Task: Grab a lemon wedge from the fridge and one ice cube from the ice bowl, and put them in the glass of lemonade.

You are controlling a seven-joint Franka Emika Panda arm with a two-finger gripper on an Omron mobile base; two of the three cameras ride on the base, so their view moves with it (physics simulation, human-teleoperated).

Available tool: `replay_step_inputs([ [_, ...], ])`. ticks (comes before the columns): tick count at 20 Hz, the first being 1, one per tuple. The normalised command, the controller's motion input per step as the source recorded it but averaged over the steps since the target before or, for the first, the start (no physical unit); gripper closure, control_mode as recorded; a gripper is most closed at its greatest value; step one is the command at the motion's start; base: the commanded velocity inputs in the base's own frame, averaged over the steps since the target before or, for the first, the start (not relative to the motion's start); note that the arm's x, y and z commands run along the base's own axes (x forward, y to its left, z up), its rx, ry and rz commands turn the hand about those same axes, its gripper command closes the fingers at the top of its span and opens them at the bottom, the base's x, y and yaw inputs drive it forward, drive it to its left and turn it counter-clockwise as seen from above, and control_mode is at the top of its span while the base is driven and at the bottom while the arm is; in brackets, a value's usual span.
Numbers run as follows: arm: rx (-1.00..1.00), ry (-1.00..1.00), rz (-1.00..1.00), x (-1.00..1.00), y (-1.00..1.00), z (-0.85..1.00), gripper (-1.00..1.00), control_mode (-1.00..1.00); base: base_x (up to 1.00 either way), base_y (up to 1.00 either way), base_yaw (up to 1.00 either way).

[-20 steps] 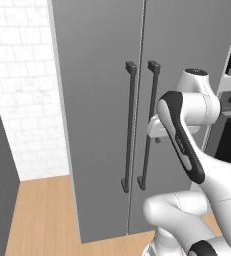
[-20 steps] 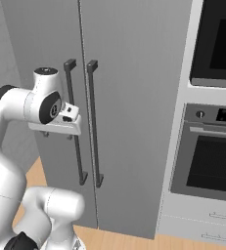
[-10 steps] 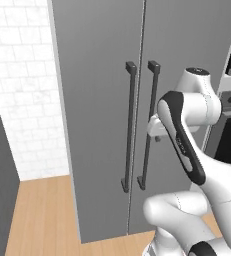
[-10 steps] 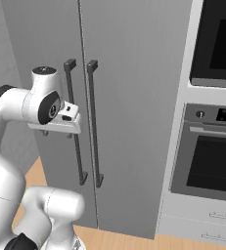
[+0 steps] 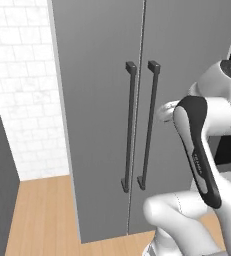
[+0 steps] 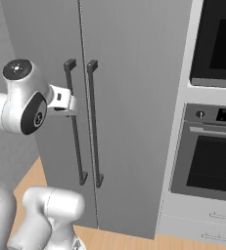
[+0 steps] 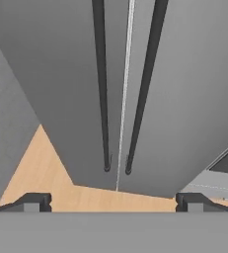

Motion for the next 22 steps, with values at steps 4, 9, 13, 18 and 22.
replay_step_inputs([
  [4,-0.04,0.0,-0.04,0.81,-0.06,-0.25,-1.0,-1.0,0.0,0.0,0.0],
  [9,0.0,0.04,-0.12,1.0,0.0,-0.38,-1.0,-1.0,0.0,0.0,0.0],
  [13,0.0,0.0,-0.1,1.0,0.0,-0.39,-1.0,-1.0,0.0,0.0,0.0],
  [18,0.0,0.05,-0.03,0.99,-0.21,-0.07,-1.0,-1.0,0.0,0.0,0.0],
  [22,0.0,0.0,0.0,0.73,-0.56,-0.01,-1.0,-1.0,0.0,0.0,0.0],
])
